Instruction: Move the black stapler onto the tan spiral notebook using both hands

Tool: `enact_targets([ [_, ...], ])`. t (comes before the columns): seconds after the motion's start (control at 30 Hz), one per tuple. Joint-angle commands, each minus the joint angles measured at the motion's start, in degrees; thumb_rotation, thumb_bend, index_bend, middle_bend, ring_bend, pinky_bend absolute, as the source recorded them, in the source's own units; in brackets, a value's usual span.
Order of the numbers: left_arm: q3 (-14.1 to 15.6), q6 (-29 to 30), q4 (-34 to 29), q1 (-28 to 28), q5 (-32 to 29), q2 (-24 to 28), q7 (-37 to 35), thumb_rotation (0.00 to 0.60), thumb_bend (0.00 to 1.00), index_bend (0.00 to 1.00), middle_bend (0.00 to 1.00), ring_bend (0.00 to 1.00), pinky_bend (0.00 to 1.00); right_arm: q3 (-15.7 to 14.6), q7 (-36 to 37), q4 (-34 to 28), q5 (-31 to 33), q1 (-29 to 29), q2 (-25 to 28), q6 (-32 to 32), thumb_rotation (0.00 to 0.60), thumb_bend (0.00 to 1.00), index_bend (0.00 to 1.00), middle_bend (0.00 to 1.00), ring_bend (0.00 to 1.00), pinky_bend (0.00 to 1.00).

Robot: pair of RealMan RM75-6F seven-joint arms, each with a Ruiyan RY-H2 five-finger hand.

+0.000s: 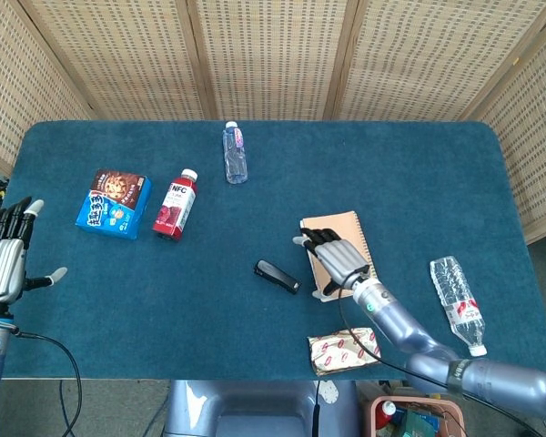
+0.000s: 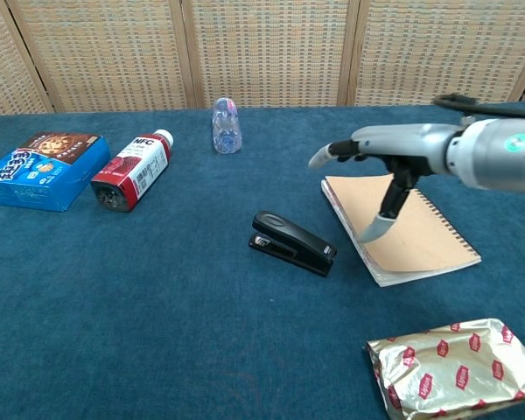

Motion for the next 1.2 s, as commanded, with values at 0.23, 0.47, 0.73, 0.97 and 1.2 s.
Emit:
enact_targets([
  [0.23, -0.7, -1.6, -0.4, 0.4, 0.5, 0.6, -0.8, 0.600, 0.04, 0.00, 0.00, 0.00, 0.00, -1.4, -9.0, 7.1, 13.8, 8.9, -11.2, 4.8, 0.600, 0.00, 0.00, 0.00, 0.00, 0.00],
  [0.47, -1.2, -2.3, -0.5, 0.6, 0.6, 0.8, -1.3, 0.600, 0.04, 0.00, 0.00, 0.00, 0.00, -1.8, -11.0, 9.5, 17.1, 11.7, -14.7, 6.0, 0.600, 0.00, 0.01, 0.05, 0.00, 0.06],
  [0.73, -2.0, -3.1, -0.5, 0.9, 0.4, 1.0, -1.8, 0.600, 0.04, 0.00, 0.00, 0.00, 0.00, -4.0, -14.9, 14.3, 18.0, 12.8, -19.3, 11.3, 0.600, 0.00, 0.25, 0.37, 0.33, 0.50],
  [0.97, -2.3, -4.0, -0.3, 0.8, 0.3, 0.9, -1.7, 0.600, 0.04, 0.00, 0.00, 0.00, 0.00, -4.3, -16.1, 14.9, 18.0, 12.2, -20.4, 13.8, 0.600, 0.12, 0.53, 0.65, 0.65, 0.69],
  [1.2, -2.4, -4.4, -0.4, 0.9, 0.6, 0.8, -1.4, 0.600, 0.04, 0.00, 0.00, 0.00, 0.00, -4.9, -15.6, 14.2, 14.7, 11.2, -19.7, 14.6, 0.600, 0.21, 0.57, 0.69, 0.68, 0.70],
])
